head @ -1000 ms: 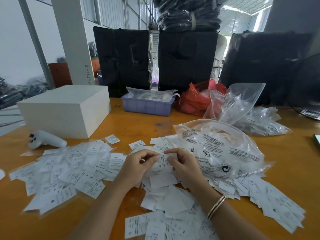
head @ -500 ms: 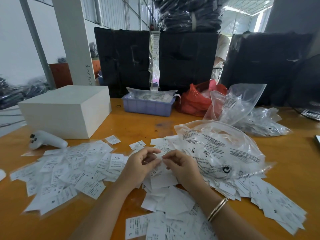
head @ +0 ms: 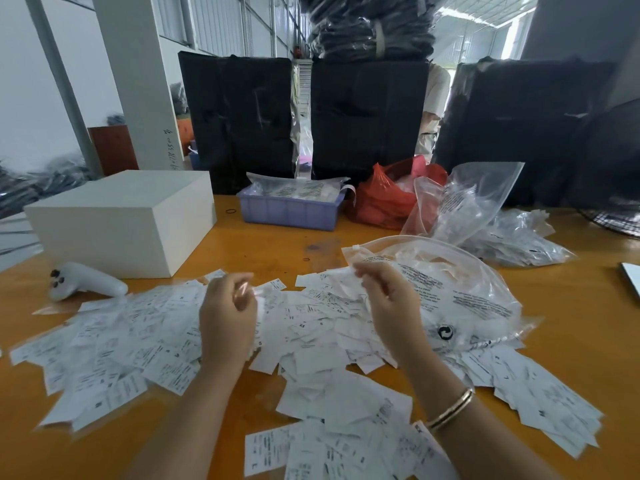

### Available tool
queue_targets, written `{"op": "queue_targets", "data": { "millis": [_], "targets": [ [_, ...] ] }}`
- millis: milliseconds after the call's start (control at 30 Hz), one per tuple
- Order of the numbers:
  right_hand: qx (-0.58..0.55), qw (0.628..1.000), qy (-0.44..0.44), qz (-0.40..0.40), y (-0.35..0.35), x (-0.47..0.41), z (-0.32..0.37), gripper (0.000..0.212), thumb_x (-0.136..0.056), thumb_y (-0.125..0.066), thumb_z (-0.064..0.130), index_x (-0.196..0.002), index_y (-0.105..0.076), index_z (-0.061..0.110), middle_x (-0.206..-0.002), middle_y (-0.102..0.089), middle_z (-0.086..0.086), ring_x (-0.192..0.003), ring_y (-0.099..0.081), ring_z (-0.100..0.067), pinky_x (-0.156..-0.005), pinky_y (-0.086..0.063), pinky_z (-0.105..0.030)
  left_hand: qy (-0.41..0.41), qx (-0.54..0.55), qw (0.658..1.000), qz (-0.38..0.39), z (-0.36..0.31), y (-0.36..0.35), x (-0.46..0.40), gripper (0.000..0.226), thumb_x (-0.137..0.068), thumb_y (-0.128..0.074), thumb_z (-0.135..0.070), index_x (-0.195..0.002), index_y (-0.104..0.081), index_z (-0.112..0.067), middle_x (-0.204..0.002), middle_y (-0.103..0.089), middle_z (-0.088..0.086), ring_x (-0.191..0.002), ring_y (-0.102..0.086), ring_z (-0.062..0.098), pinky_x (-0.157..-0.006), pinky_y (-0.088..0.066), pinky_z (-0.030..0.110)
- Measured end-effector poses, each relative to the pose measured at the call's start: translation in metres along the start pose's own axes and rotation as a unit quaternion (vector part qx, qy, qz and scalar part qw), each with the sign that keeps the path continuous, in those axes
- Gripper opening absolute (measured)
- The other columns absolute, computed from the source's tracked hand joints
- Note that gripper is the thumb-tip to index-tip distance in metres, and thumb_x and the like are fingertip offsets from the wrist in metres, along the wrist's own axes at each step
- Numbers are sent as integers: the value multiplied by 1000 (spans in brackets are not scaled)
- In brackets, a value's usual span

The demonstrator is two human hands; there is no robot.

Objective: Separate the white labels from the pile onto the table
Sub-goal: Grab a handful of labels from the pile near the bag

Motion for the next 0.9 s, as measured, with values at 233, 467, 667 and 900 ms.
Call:
{"op": "queue_targets", "data": {
  "millis": [233,467,667,900],
  "targets": [
    [181,980,-37,-80,70,-60,-25,25,-93,-48,4,-104,-67,16,-102,-65,-1,-48,-50,-1,-40,-35,-10,25,-230,973,-20,18,14,-3,31,-84,-63,0,-112,-63,-13,-114,-63,12,-91,-61,29,-80,-40,41],
    [503,832,-156,172,67,-54,-116,19,-89,-52,26,-88,-64,11,-104,-65,-7,-92,-57,-24,-78,-45,-32,-7,-278,960,-30,13,15,-2,33,-75,-70,6,-102,-68,-13,-112,-59,16,-102,-52,36,-84,-36,50],
    [517,837,-133,122,68,-50,-111,18,-89,-50,28,-77,-62,20,-84,-61,4,-76,-48,-18,-76,-33,-33,-187,-168,967,40,-26,-17,8,26,-77,-66,9,-93,-71,-12,-97,-64,6,-89,-59,22,-76,-42,30],
    [485,867,-105,29,81,-49,-91,34,-95,-45,31,-74,-67,14,-78,-66,-1,-70,-50,-20,-76,-33,-34,-234,-83,946,209,-30,-59,30,22,-89,-60,-5,-98,-72,-22,-97,-65,-11,-94,-54,5,-84,-49,24]
  ]
}}
Point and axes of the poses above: each hand's wrist, its own x-axis away from the middle knuckle, its own y-axis out of the back of the hand, z = x × y, the point moved 10 cm from there along -x, towards the middle knuckle
